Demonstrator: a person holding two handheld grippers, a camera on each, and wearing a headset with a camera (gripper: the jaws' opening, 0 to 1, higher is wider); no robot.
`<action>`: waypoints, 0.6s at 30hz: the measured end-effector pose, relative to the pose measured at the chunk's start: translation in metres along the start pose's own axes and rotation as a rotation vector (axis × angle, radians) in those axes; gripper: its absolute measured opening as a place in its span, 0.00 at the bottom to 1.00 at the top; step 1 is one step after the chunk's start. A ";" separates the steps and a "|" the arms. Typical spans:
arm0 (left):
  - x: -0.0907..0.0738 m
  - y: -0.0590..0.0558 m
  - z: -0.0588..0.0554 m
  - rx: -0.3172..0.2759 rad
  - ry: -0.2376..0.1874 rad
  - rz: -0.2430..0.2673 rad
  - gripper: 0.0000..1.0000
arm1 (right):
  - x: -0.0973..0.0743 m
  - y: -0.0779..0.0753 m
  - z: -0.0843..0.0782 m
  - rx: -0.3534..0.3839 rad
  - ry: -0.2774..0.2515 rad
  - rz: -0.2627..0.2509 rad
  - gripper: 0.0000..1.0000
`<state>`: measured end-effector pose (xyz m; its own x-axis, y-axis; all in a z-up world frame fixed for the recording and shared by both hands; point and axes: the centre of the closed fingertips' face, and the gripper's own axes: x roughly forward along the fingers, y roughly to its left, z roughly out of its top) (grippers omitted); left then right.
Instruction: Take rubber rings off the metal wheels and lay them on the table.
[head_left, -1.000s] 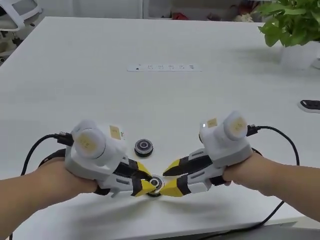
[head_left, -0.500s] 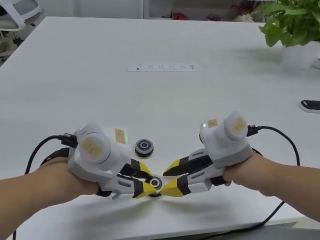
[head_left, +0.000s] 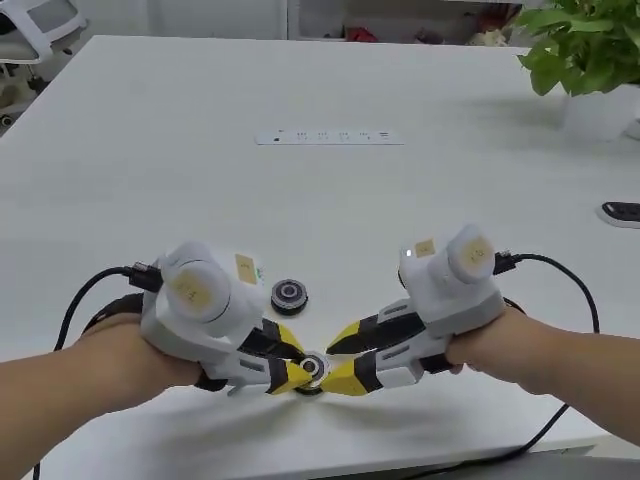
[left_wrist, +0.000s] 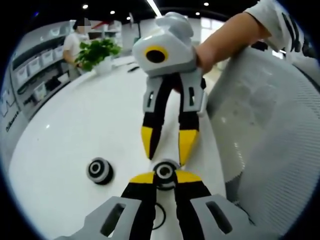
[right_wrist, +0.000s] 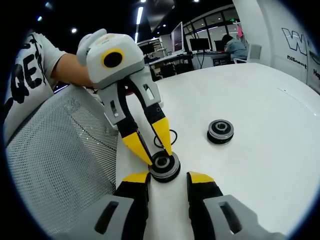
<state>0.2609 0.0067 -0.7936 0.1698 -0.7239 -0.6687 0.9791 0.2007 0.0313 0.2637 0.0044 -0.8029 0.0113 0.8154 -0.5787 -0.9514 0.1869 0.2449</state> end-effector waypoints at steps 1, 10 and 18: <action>0.000 0.000 0.000 0.001 0.001 0.002 0.14 | 0.000 0.000 0.000 -0.001 0.000 0.000 0.27; 0.000 0.000 0.000 0.003 0.005 0.021 0.14 | 0.002 0.002 -0.001 -0.012 0.009 0.003 0.26; 0.000 -0.001 0.000 -0.008 -0.004 0.027 0.14 | 0.005 0.005 -0.004 -0.040 0.024 0.010 0.25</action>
<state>0.2599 0.0061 -0.7935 0.1970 -0.7210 -0.6643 0.9732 0.2256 0.0437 0.2574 0.0073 -0.8070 -0.0051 0.8035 -0.5952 -0.9628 0.1568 0.2200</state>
